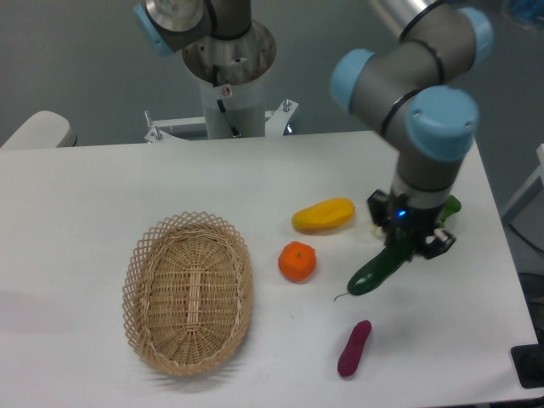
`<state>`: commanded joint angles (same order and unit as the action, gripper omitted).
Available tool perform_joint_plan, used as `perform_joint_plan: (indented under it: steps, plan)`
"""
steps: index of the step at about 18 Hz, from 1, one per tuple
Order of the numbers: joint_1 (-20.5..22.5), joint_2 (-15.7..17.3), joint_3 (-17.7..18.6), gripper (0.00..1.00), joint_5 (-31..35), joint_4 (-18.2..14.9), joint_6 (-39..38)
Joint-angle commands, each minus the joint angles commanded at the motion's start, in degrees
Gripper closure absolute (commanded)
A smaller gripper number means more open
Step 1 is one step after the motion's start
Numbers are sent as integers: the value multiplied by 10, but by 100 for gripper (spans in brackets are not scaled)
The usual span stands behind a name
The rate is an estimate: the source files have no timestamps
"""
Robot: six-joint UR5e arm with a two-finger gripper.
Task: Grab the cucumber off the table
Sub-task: 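Lift the held cucumber up and away from the table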
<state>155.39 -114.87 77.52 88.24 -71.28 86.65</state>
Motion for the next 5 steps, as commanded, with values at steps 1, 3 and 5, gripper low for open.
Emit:
perform_joint_plan:
  steps: [1,3,5]
  plan:
    - [3,0,-1,86,0,-1,4]
    - [7,0,-1,86,-1,-1,10]
    - [8,-1,-1,86,-4,-1,11]
